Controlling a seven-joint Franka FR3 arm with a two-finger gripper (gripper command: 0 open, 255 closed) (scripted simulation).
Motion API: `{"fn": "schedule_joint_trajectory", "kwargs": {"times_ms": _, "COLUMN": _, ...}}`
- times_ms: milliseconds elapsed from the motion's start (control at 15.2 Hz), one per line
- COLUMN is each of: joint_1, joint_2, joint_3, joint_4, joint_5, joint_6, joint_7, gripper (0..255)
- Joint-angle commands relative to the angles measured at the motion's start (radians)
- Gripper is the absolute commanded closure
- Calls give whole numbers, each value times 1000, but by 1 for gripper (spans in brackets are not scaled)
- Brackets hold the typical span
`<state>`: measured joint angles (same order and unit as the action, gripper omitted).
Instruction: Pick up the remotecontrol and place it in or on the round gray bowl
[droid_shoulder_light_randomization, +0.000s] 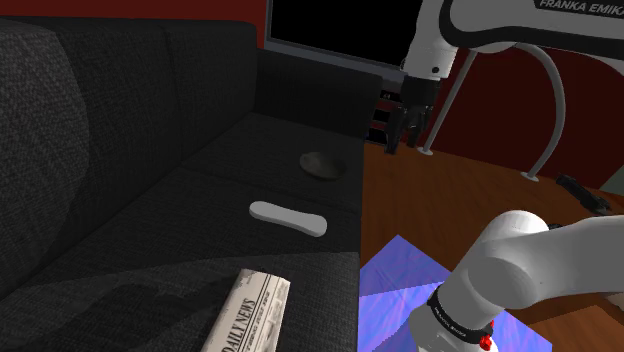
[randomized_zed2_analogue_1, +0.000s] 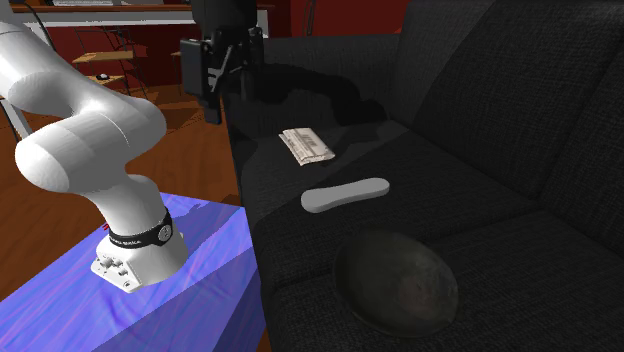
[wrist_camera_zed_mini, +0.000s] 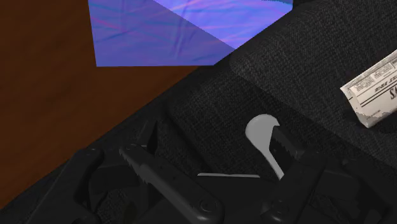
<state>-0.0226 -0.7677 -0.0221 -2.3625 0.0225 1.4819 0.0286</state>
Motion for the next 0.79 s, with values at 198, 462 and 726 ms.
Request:
{"fn": "schedule_joint_trajectory", "kwargs": {"times_ms": 198, "joint_1": 34, "joint_2": 50, "joint_3": 21, "joint_4": -40, "joint_5": 8, "joint_6": 106, "joint_7": -33, "gripper": 0}}
{"fn": "schedule_joint_trajectory", "kwargs": {"times_ms": 462, "joint_1": 79, "joint_2": 132, "joint_3": 51, "joint_4": -78, "joint_5": 17, "joint_6": 246, "joint_7": -75, "gripper": 0}}
{"fn": "schedule_joint_trajectory", "kwargs": {"times_ms": 726, "joint_1": 121, "joint_2": 229, "joint_3": 84, "joint_4": -99, "joint_5": 23, "joint_6": 385, "joint_7": -116, "gripper": 0}}
